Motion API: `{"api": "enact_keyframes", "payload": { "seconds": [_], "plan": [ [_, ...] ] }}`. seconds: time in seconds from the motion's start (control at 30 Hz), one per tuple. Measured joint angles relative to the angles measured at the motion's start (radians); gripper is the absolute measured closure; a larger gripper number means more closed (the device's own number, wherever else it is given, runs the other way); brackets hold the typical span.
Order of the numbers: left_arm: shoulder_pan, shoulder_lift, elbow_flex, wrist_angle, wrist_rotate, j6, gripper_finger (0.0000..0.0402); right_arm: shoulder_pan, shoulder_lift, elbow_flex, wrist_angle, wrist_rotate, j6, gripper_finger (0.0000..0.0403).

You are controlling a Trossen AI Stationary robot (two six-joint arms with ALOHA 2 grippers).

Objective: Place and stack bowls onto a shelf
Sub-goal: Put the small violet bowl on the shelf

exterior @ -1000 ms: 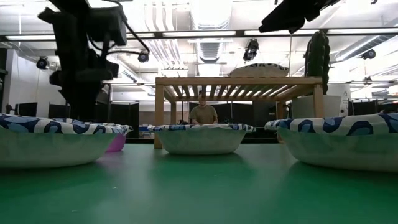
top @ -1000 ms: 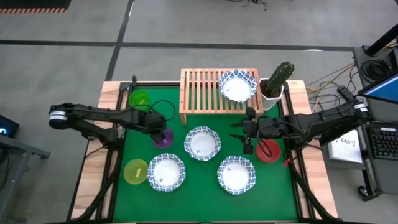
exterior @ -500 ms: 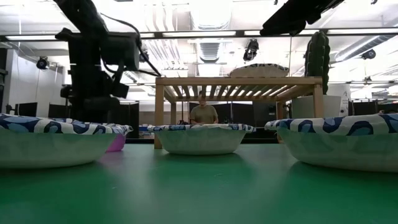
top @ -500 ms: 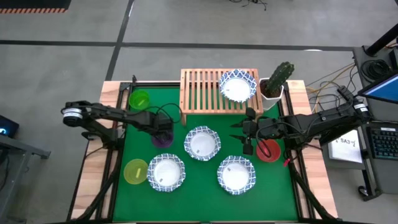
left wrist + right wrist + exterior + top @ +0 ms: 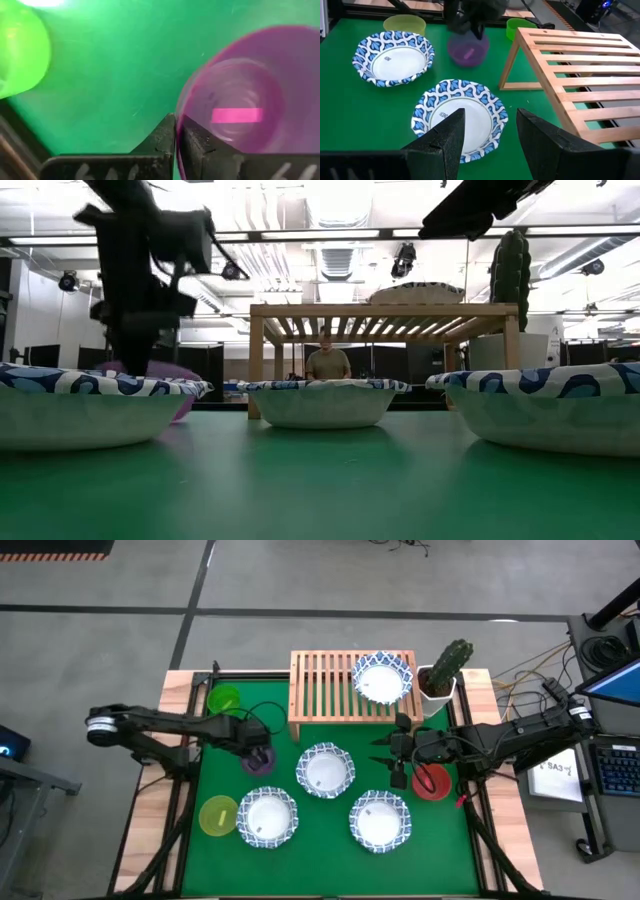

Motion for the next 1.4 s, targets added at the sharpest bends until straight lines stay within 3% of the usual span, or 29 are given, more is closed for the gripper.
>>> {"api": "enact_keyframes", "payload": {
  "seconds": [0.3, 0.43, 0.57, 0.77, 1.0, 1.3, 1.4],
  "plan": [
    [0.0, -0.214, 0.18, -0.142, -0.001, 0.056, 0.0401, 0.0, 0.0, 0.0, -0.001, 0.0, 0.009, 0.0235],
    [0.0, -0.257, 0.3, -0.119, -0.018, 0.124, 0.0401, 0.0, 0.0, -0.001, -0.002, 0.0, 0.009, 0.0235],
    [0.0, -0.248, 0.413, -0.003, -0.115, 0.231, 0.0401, 0.006, 0.0, -0.009, -0.004, 0.0, 0.009, 0.0235],
    [0.067, -0.143, 0.56, 0.15, -0.13, 0.445, 0.0401, 0.007, 0.0, -0.014, -0.005, -0.001, 0.009, 0.0235],
    [0.224, 0.083, 0.726, 0.161, -0.085, 0.605, 0.0401, 0.013, 0.0, -0.015, -0.007, -0.002, 0.008, 0.0235],
    [0.377, 0.328, 0.881, 0.158, 0.058, 0.666, 0.0401, 0.018, 0.0, -0.015, -0.043, -0.002, 0.024, 0.0235],
    [0.402, 0.389, 0.911, 0.159, 0.064, 0.666, 0.0401, 0.018, 0.0, -0.016, -0.05, -0.001, 0.024, 0.0235]
  ]
}}
